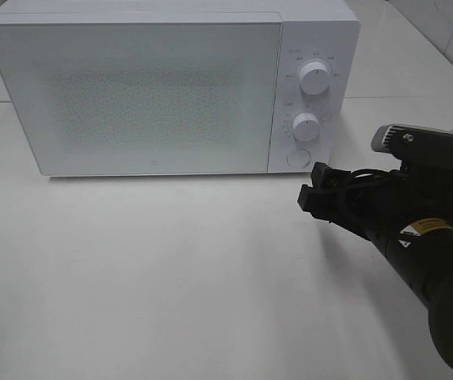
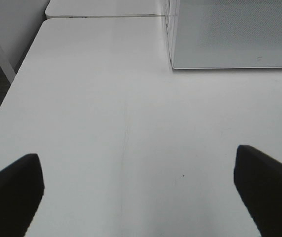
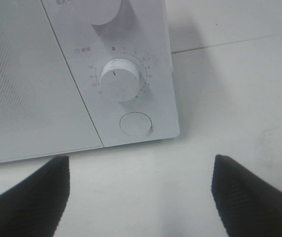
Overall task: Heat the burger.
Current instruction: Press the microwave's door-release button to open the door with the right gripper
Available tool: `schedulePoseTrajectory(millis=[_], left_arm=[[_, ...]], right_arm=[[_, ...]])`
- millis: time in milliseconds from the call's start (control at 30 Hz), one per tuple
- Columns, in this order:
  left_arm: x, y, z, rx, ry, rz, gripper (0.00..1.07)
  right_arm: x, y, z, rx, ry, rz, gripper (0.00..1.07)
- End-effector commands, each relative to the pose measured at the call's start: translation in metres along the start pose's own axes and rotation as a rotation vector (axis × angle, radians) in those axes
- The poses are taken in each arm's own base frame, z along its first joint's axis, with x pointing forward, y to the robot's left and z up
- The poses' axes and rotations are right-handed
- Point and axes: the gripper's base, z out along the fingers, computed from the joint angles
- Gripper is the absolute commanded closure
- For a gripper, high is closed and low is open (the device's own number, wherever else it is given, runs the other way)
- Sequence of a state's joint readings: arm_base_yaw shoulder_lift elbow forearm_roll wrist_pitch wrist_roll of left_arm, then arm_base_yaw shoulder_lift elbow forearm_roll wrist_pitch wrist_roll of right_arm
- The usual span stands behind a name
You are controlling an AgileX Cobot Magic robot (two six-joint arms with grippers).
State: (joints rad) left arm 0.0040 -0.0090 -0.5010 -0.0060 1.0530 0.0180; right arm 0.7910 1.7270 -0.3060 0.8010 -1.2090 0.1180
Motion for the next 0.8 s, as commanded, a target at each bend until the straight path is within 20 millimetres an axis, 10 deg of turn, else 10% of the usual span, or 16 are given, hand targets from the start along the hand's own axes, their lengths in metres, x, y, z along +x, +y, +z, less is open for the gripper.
schedulePoseTrajectory(millis=[33, 467, 800], left_arm=[[0.0008, -0.0007, -0.0025, 0.012, -0.036, -0.003, 0.03], [0.0008, -0.0007, -0.0025, 0.012, -0.036, -0.003, 0.03], [0.0008, -0.0007, -0.0025, 0.012, -0.036, -0.003, 0.03]], right_arm=[[-0.0025, 0.001, -0.0005, -0.013, -0.029, 0.197, 0.32], [-0.0005, 0.0008, -0.0005, -0.011, -0.004, 0.981, 0.49], [-0.0004, 0.0009, -0.0005, -0.011, -0.001, 1.194, 0.81]])
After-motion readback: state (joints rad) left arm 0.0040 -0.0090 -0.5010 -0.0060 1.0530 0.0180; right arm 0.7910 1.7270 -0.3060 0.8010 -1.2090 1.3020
